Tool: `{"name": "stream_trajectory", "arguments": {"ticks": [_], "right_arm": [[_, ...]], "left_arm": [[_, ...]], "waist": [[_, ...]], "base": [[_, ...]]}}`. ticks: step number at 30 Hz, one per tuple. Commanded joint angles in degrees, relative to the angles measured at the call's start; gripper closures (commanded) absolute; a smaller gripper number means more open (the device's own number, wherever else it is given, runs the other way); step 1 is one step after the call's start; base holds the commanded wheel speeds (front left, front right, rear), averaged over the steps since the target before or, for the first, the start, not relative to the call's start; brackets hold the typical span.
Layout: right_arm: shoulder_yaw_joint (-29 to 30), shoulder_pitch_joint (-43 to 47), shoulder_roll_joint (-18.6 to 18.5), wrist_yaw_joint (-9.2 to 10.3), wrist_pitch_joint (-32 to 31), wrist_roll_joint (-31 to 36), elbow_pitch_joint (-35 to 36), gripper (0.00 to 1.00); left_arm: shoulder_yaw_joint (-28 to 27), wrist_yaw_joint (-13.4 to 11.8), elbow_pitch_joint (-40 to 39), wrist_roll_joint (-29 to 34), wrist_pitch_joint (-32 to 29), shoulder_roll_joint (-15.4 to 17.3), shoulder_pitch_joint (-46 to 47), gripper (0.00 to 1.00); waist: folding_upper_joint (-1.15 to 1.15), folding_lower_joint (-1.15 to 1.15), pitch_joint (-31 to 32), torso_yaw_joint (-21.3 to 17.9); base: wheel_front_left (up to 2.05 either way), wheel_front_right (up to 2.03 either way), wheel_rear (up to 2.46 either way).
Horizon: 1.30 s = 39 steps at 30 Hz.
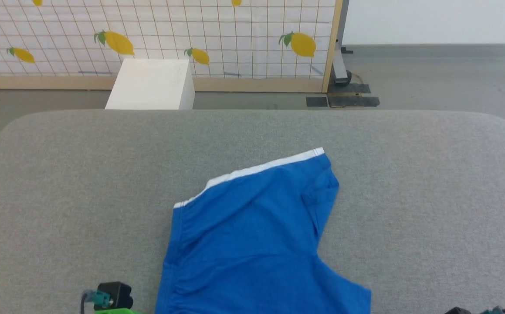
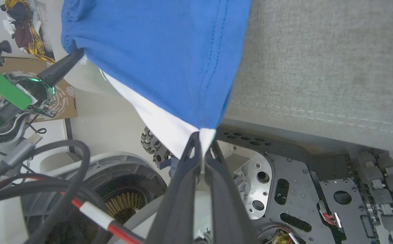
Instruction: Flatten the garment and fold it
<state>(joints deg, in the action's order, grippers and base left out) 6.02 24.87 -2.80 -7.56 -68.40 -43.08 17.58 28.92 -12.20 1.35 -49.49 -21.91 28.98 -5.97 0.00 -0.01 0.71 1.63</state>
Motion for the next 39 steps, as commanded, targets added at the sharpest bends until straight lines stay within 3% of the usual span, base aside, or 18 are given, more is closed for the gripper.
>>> {"name": "stream_trajectory", "arguments": {"ticks": [1,6,11,17,25,39], "right_arm": [[0.53,0.12,-0.09,0.08,-0.62,-0.51,1.03,1.00],[2.84,-6.26,-0.09,0.08,3.46,-3.00,1.68,1.00],[3.48,-18.36,-0.09,0.08,6.84,-0.01,-1.50,1.00],[3.39,-35.84,-0.09,0.08,12.99,3.78,-12.32,1.00],[1.10,-54.12,-0.08,0.08,21.41,10.11,-27.10,1.00],[-2.78,-71.96,-0.08,0.08,32.18,18.45,-47.95,1.00]], "left_arm": [[-0.71,-0.40,-0.96,-1.60,-0.41,0.29,-0.88,1.00],[-4.94,0.55,-4.99,-8.01,-0.36,-1.90,0.02,1.00],[-6.98,1.00,-5.63,-8.45,-1.73,-0.86,6.12,1.00],[-8.85,1.68,-3.76,-8.21,-2.33,-0.45,14.29,1.00],[-8.79,4.21,0.07,-8.02,-2.36,-1.93,23.12,1.00],[-7.75,8.22,6.83,-7.73,-1.71,-4.28,32.44,1.00]], "waist": [[0.00,0.01,0.00,0.07],[0.00,0.01,-1.42,0.05],[0.00,0.01,-4.69,0.07],[0.00,0.01,-10.21,0.49],[0.00,0.01,-18.42,4.05],[0.00,0.01,-27.00,7.83]], "base": [[0.00,0.00,0.00],[0.00,0.00,0.00],[0.00,0.00,0.00],[0.00,0.00,0.00],[0.00,0.00,0.00],[0.00,0.00,0.00]]}}
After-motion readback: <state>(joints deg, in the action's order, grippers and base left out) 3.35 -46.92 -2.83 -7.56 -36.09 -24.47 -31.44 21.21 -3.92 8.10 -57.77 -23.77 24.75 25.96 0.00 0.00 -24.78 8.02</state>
